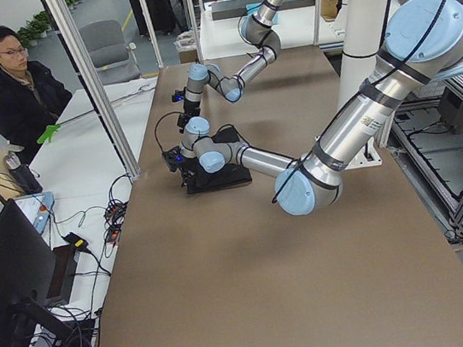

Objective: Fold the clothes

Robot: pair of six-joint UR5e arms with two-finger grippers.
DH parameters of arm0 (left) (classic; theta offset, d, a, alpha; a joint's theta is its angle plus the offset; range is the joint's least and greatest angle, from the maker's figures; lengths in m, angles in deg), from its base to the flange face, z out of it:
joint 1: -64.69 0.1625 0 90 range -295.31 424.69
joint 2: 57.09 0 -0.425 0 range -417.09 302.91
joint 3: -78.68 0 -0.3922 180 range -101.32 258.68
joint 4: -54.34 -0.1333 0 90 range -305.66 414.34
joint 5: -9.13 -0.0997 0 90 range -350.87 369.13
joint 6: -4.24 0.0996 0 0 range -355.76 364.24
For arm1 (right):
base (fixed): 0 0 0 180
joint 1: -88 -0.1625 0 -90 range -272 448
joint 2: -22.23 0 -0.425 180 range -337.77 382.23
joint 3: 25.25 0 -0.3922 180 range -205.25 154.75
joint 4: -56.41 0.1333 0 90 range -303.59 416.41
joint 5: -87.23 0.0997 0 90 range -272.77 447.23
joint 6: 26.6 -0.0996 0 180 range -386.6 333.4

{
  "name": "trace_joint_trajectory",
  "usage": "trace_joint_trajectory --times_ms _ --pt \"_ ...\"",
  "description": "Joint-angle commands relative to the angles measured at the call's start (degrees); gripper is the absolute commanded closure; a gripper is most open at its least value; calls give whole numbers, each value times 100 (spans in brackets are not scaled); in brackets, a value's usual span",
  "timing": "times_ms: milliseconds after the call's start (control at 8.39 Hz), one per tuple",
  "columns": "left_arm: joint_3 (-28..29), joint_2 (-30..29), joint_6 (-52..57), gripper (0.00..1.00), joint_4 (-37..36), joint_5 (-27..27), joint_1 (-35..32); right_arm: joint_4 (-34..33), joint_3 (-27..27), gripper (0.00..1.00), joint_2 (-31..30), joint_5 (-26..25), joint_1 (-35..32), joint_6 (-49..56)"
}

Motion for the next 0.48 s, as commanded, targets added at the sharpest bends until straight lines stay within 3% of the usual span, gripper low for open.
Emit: trace_joint_trajectory --times_ms 0,358 --pt "-400 567 2697 6 -86 358 -441 5 -177 5 -623 5 -485 2433" --pt "-1409 2033 5251 6 -95 901 -1424 -4 -617 5 -1758 92 -1398 5925"
